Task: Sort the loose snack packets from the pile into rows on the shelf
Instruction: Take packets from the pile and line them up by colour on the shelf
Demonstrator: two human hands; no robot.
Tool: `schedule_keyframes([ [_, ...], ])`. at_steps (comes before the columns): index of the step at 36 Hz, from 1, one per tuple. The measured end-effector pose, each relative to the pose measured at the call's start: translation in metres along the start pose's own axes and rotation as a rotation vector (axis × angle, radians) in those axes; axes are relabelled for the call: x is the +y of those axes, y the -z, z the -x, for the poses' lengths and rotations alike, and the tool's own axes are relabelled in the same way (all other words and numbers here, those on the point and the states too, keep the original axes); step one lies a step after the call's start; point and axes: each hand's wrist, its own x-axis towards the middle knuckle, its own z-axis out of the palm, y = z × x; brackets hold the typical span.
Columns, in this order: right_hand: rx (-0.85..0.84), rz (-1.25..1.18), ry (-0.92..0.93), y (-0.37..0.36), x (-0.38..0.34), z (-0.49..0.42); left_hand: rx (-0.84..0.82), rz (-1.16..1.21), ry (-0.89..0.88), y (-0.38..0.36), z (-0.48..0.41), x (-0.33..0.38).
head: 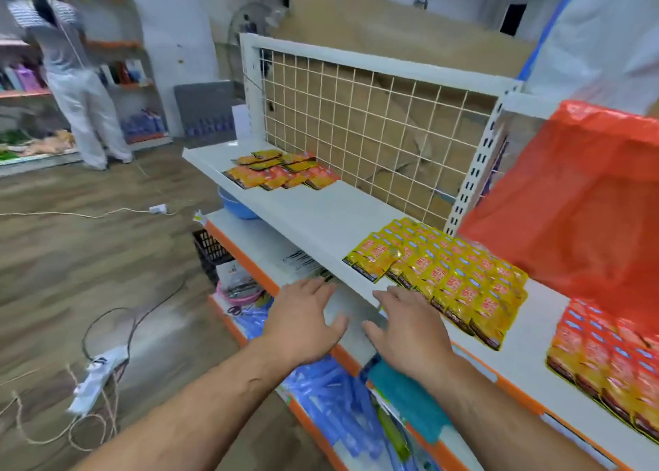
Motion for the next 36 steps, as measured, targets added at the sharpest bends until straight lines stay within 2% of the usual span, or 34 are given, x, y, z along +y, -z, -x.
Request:
schedule_keyframes([
  [4,-0.019,0.023,0.042,-0.009,-0.03,-0.041,0.08,0.007,0.053,0.009,-0.012,-0.04],
  [7,-0.018,0.019,0.068,-0.014,-0.046,-0.073,0.024,0.022,0.08,0.018,-0.025,-0.06],
  [10,-0.018,0.02,0.091,-0.018,-0.057,-0.107,0.115,-0.056,0.078,0.014,-0.047,-0.084],
  [16,-0.025,0.009,0.135,-0.026,-0.068,-0.186,0.121,-0.117,0.116,0.019,-0.102,-0.116],
  [25,-0.079,-0.05,0.15,-0.02,-0.071,-0.289,0.031,-0.06,0.141,0.021,-0.197,-0.154],
  [36,-0.106,-0.113,0.07,-0.034,-0.084,-0.371,-0.044,-0.033,0.119,0.007,-0.282,-0.209],
])
